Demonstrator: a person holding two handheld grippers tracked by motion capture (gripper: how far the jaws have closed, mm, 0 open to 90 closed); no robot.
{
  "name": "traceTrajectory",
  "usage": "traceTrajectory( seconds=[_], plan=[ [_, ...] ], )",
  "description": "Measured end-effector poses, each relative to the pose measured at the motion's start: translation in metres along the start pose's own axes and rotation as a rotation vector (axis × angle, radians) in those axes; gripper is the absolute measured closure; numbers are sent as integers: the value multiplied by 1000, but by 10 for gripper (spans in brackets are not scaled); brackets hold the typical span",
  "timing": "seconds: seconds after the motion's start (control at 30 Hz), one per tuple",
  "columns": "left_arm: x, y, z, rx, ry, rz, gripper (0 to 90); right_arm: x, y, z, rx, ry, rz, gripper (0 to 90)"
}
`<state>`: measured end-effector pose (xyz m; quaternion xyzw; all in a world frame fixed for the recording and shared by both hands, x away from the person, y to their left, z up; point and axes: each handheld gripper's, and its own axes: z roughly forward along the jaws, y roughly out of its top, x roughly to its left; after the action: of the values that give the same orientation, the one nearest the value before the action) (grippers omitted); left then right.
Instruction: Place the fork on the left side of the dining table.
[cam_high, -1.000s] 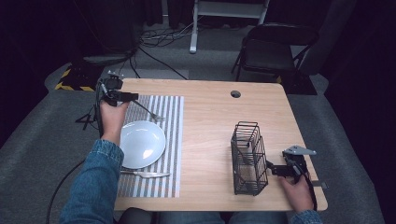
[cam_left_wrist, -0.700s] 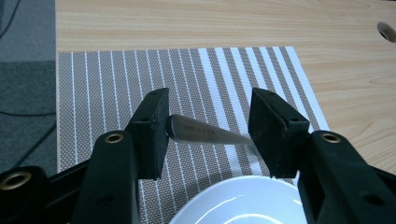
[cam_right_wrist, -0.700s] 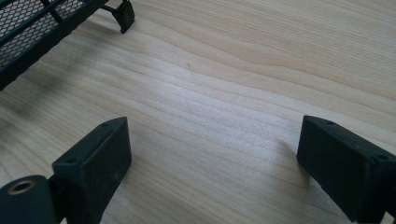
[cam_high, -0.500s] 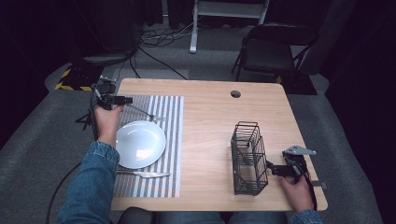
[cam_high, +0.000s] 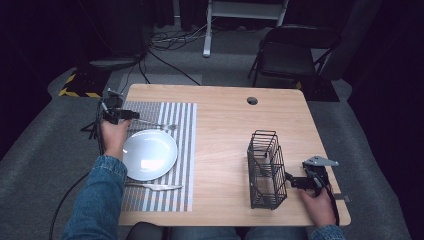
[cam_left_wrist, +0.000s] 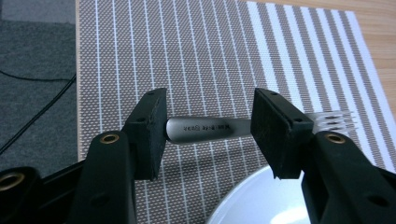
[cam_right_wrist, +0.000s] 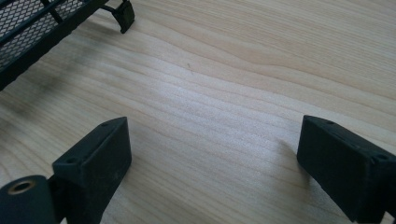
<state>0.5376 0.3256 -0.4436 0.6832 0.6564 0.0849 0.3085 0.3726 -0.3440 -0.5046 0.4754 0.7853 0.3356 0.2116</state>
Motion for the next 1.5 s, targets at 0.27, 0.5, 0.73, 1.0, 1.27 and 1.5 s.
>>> traceTrajectory(
  seconds=[0.27, 0.5, 0.73, 1.0, 1.27, 1.5],
  plan=[
    [1, 2, 6, -28, 1, -2, 454, 0, 0, 0, 0, 0, 0, 99],
    [6, 2, 7, -12, 31, -11, 431, 0, 0, 0, 0, 0, 0, 100],
    [2, -1, -6, -39, 26, -2, 429, 0, 0, 0, 0, 1, 0, 100],
    [-19, -9, -38, -112, -11, 60, 429, 0, 0, 0, 0, 3, 0, 101],
    [-50, -17, -77, -176, -33, 148, 429, 0, 0, 0, 0, 5, -2, 101],
    [-78, -28, -107, -213, -63, 218, 424, 0, 0, 0, 0, 5, -3, 101]
  ],
)
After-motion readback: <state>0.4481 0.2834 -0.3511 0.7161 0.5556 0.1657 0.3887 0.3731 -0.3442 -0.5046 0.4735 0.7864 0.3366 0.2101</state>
